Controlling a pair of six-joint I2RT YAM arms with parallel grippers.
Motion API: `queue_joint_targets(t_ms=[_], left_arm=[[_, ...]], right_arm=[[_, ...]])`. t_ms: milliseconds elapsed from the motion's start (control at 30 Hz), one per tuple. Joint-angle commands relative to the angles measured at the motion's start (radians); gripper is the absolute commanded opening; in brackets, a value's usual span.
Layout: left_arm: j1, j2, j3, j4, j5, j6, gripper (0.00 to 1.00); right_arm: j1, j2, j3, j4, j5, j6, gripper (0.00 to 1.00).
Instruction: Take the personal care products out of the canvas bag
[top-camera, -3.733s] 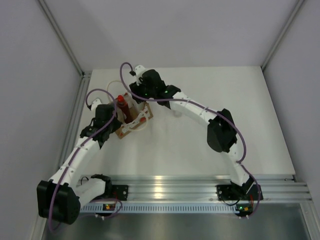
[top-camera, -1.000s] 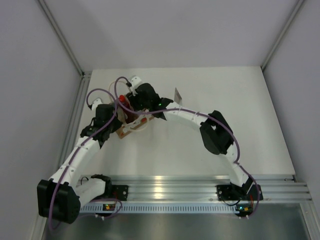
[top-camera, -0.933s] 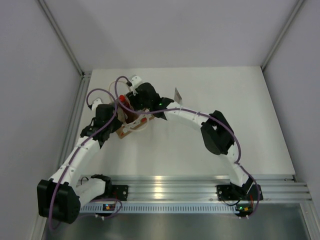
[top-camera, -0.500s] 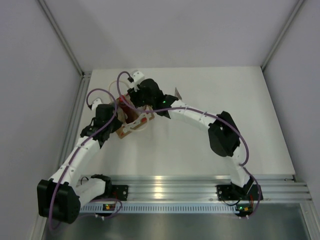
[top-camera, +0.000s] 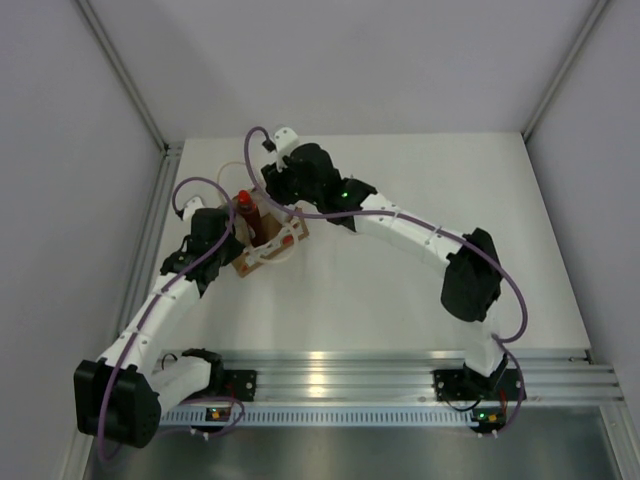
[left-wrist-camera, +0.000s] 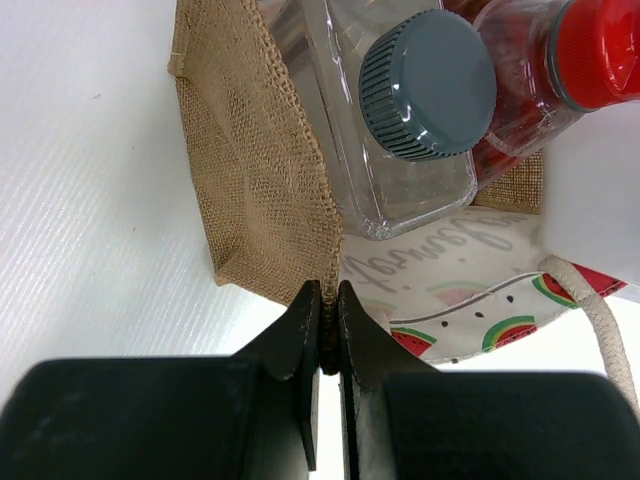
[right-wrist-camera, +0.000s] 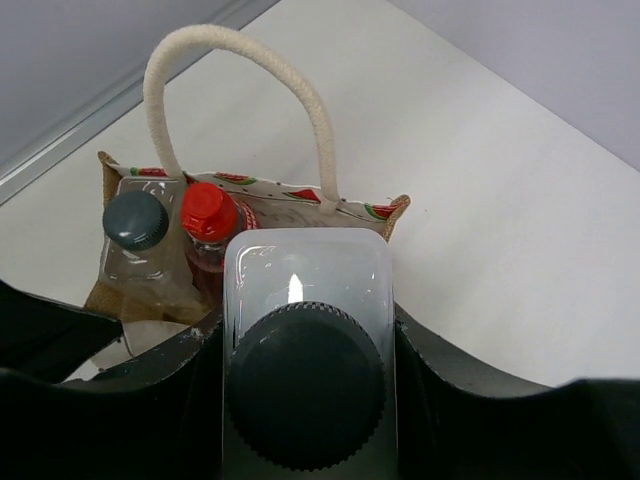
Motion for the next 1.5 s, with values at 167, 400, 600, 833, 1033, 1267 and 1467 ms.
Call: queue_joint_targets(t_ms=[167,400,600,833,1033,1267,1467], left_arm=[[-0.002,-0.026,-0.02,-0.004,0.048,-0.016,0.0],[-0.002,-0.035,-0.029,-0.004,0.052,-0.021,0.0],[-0.002,-0.043,-0.033,-0.004,0.057,-0.024,0.0],[-0.002,-0.038,-0.027,-0.004,0.06,-0.027,0.0],[-0.001,-0.035,-0.026,-0.002,0.06,-0.029,0.0],[-0.002,-0.044,-0.024,-0.004,0.052,-0.024,0.0],[-0.002,-0.032,-0.018,-0.004,0.054,-0.021,0.0]], right_arm=[[-0.041,-0.248,0.125,-0.01,0.067,-0.016,0.0],[-0.222,-0.332,0.047,-0.024,0.015,-0.002,0.0],[-0.398,-0.371,-0.025,-0.024,-0.027,0.028,0.0],[-0.55,-0.385,-0.13,-0.03,-0.016,0.067,0.0],[-0.57,-0.359,-0.272,0.004,-0.005,0.076,0.0],[-0.569,-0.342,-0.44,0.139,-0.027,0.074,0.0],[-0.569,-0.337,-0.593,0.292,-0.088,0.09,0.0]])
